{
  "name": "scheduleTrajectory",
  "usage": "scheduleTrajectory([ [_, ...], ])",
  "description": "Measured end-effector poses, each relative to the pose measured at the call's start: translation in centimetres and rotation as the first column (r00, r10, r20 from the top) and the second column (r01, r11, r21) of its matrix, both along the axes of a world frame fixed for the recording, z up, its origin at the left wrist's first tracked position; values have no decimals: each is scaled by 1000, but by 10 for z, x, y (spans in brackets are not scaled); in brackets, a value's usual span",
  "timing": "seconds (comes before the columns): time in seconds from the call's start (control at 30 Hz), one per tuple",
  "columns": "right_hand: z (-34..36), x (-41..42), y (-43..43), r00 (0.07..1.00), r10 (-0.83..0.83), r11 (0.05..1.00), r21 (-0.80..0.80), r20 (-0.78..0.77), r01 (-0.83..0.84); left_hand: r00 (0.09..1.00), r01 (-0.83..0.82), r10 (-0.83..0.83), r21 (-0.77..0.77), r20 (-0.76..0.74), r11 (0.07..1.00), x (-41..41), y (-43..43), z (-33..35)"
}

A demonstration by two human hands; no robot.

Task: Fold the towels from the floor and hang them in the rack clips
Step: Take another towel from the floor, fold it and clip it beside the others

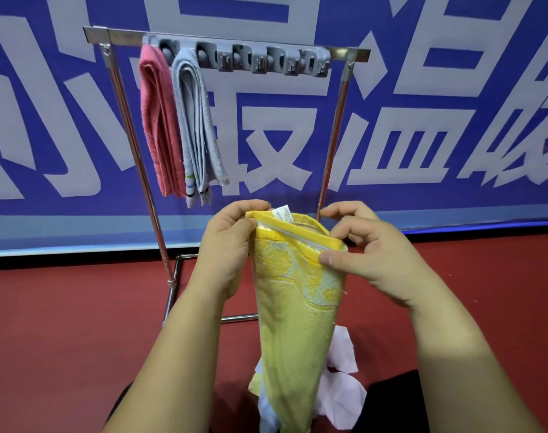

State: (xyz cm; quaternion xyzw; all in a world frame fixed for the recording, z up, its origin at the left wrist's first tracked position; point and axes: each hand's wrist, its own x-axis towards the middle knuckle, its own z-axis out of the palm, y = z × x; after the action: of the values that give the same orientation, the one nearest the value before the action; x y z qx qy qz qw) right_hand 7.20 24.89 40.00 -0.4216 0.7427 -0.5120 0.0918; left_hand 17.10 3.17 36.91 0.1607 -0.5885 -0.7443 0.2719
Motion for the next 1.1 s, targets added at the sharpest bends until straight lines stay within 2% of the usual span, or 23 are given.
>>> scheduleTrajectory([
  [0.13,13,4,-5,991,122,961,-256,52,-105,1000,-10,9,18,11,1000,-1,0,6],
  [0.17,18,5,-5,990,133,957,-267,55,-114,1000,-20,20,36,16,999,-1,0,7],
  [0.2,24,6,-4,993,114,969,-223,27,-106,999,-29,29,51,18,998,1,0,8],
  [0.3,30,2,-4,991,-16,996,80,-136,27,1000,-18,18,79,4,997,4,0,6],
  [0.37,24,2,-3,992,-52,972,223,-118,77,1000,24,-23,98,-4,995,6,5,7],
  [0.47,7,5,-6,1000,-14,932,363,5,11,998,70,-70,85,6,994,8,10,8],
  [0.57,-9,11,-13,990,-67,944,330,128,21,995,84,-87,54,45,995,10,12,10],
  [0.87,-23,26,-28,983,-91,914,406,161,18,987,-25,65,-258,148,966,8,8,7],
  [0.97,-25,28,-33,991,-91,893,448,102,36,986,-45,85,-265,140,963,5,7,6],
  [1.1,-37,20,-37,982,-177,872,453,-60,185,991,-49,78,-239,113,970,5,5,8],
])
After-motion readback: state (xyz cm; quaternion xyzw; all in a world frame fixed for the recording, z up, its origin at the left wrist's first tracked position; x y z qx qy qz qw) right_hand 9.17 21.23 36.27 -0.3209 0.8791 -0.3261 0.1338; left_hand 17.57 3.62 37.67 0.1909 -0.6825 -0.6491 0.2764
